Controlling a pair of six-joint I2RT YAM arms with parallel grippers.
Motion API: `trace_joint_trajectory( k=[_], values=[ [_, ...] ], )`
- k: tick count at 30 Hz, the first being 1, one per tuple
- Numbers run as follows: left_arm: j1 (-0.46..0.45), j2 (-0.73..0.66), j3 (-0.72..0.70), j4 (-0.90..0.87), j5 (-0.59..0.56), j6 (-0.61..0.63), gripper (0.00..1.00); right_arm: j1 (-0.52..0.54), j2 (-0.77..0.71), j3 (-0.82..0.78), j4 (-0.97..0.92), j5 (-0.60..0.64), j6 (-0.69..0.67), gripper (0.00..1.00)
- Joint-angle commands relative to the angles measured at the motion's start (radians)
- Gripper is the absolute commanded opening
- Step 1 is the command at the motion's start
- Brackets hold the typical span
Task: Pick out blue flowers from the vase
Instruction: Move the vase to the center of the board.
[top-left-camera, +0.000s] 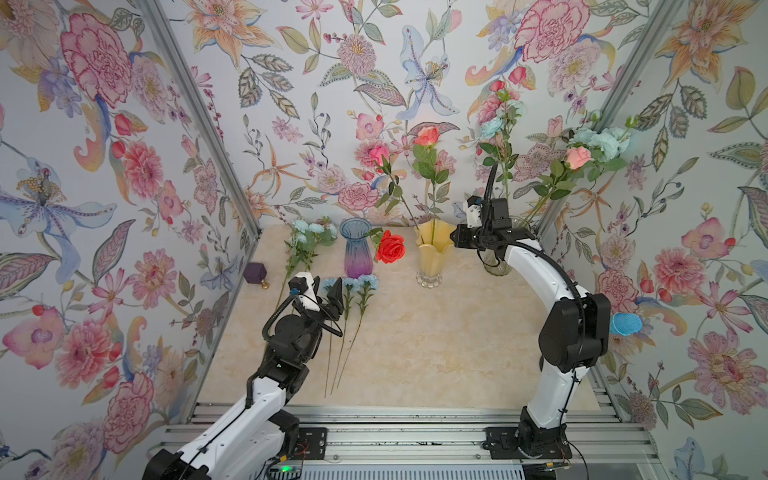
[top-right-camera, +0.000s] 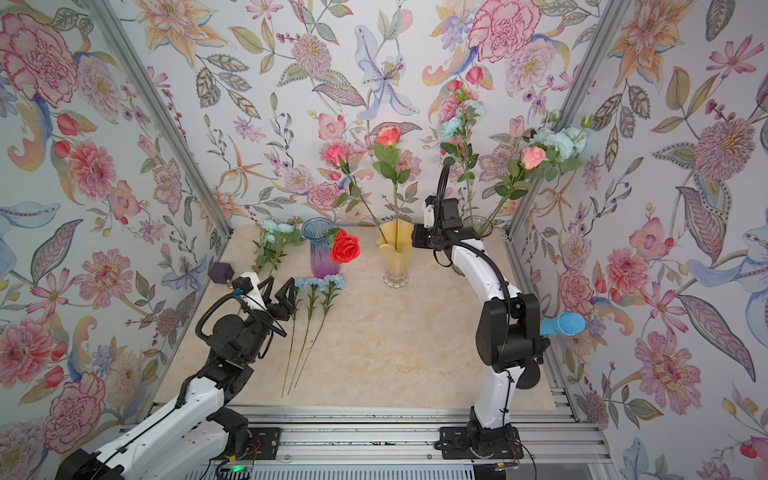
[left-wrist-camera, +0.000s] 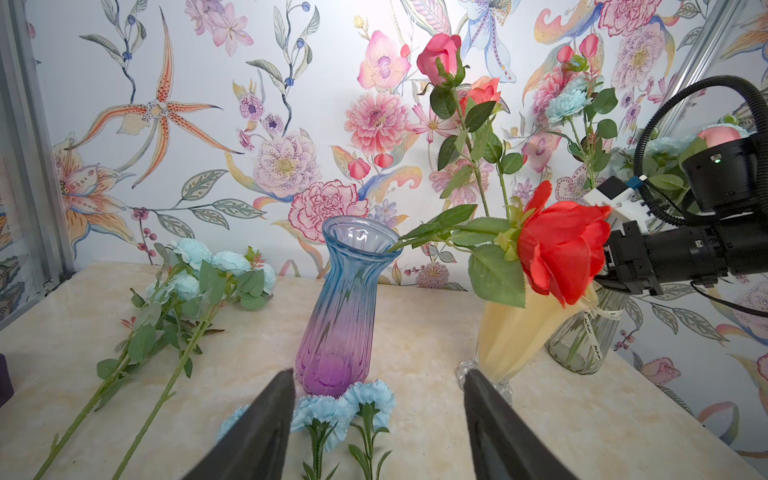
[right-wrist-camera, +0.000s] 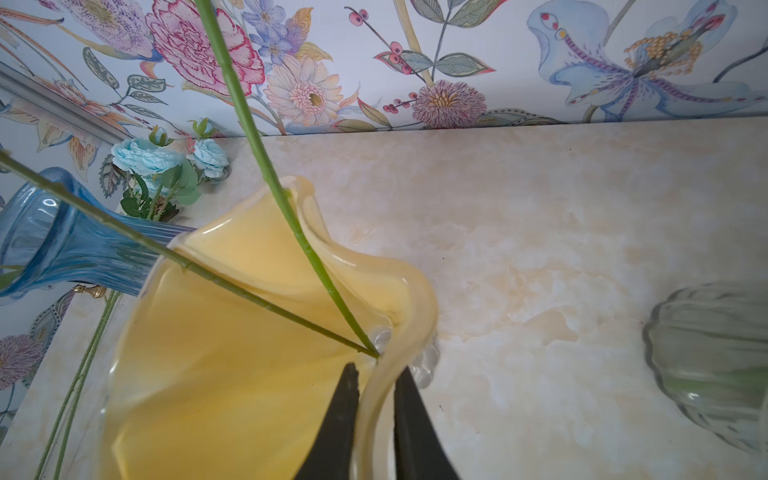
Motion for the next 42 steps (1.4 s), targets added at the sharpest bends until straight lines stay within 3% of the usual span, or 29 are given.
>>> trace_joint_trajectory(
  k=[1, 5, 15, 27, 35, 39, 42],
  values=[
    [0.004, -0.005, -0.014, 0.033, -0.020, 0.024, 0.66, 0.012, 0.055, 0.057, -0.010, 0.014, 0.005, 0.00],
    [0.004, 0.000, -0.014, 0.038, -0.017, 0.024, 0.66, 0.010, 0.099, 0.116, -0.022, 0.024, 0.009, 0.02],
    [0.004, 0.000, -0.014, 0.039, -0.017, 0.026, 0.66, 0.011, 0.158, 0.205, -0.040, -0.003, 0.008, 0.23],
    [0.004, 0.001, -0.018, 0.051, -0.017, 0.023, 0.66, -0.002, -0.046, 0.157, -0.049, 0.006, -0.055, 0.48],
    [0.005, 0.007, -0.027, 0.080, -0.023, 0.004, 0.68, -0.098, -0.354, -0.122, -0.032, 0.087, -0.062, 0.54],
    [0.004, 0.067, -0.018, 0.115, 0.012, -0.021, 0.79, -0.226, -0.455, -0.289, 0.009, 0.070, -0.014, 0.55],
    [0.001, 0.109, -0.004, 0.137, 0.046, -0.036, 0.79, -0.345, -0.480, -0.378, 0.050, -0.002, 0.043, 0.54]
  ],
)
